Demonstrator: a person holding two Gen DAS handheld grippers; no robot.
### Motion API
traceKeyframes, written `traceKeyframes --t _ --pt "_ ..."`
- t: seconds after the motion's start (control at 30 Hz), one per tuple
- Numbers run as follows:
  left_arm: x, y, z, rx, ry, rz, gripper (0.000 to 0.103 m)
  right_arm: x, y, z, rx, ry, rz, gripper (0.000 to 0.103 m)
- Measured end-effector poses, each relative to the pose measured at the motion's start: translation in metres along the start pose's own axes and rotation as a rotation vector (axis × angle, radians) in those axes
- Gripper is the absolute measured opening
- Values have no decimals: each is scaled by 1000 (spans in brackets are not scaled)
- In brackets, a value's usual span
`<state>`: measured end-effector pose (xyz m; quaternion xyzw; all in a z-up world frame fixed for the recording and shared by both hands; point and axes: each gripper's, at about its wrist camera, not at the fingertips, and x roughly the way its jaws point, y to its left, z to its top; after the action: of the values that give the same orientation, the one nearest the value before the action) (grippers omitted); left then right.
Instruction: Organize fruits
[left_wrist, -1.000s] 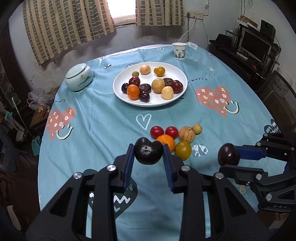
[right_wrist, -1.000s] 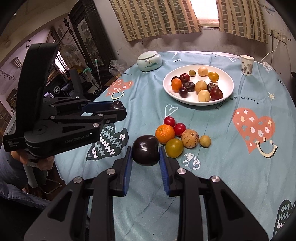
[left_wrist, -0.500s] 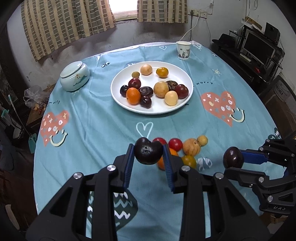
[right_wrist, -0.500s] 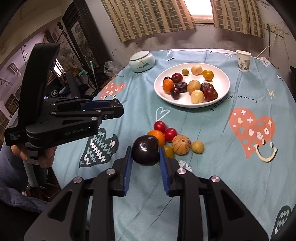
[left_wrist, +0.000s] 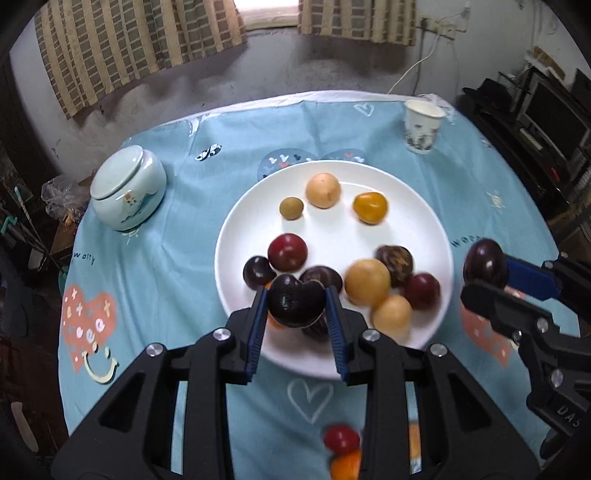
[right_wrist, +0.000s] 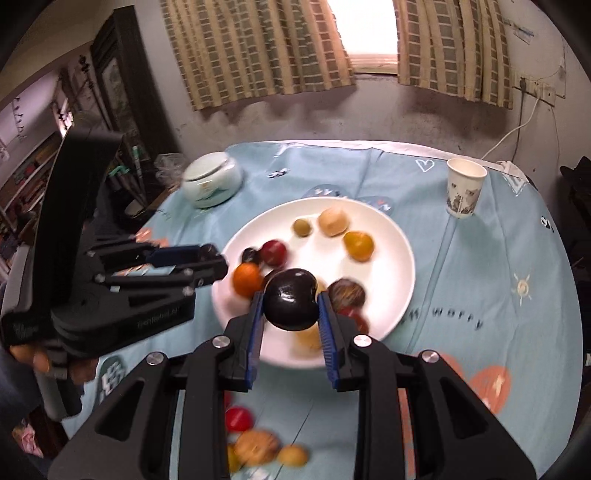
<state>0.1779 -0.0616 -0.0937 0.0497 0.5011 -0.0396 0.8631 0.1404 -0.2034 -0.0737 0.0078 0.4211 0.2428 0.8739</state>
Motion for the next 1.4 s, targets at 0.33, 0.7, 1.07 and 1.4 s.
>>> traceKeyframes --t 0.33,0.7,1.07,1.4 --pt "58 3 25 -7 57 35 55 100 -36 38 1 144 -95 30" --pt "24 20 11 -82 0 31 67 85 -42 34 57 124 -102 72" --pt "-66 19 -34 -110 -97 -32 75 -27 -7 0 91 -38 -73 73" --pt "-141 -6 -60 -45 -206 -87 77 -182 2 -39 164 -372 -224 90"
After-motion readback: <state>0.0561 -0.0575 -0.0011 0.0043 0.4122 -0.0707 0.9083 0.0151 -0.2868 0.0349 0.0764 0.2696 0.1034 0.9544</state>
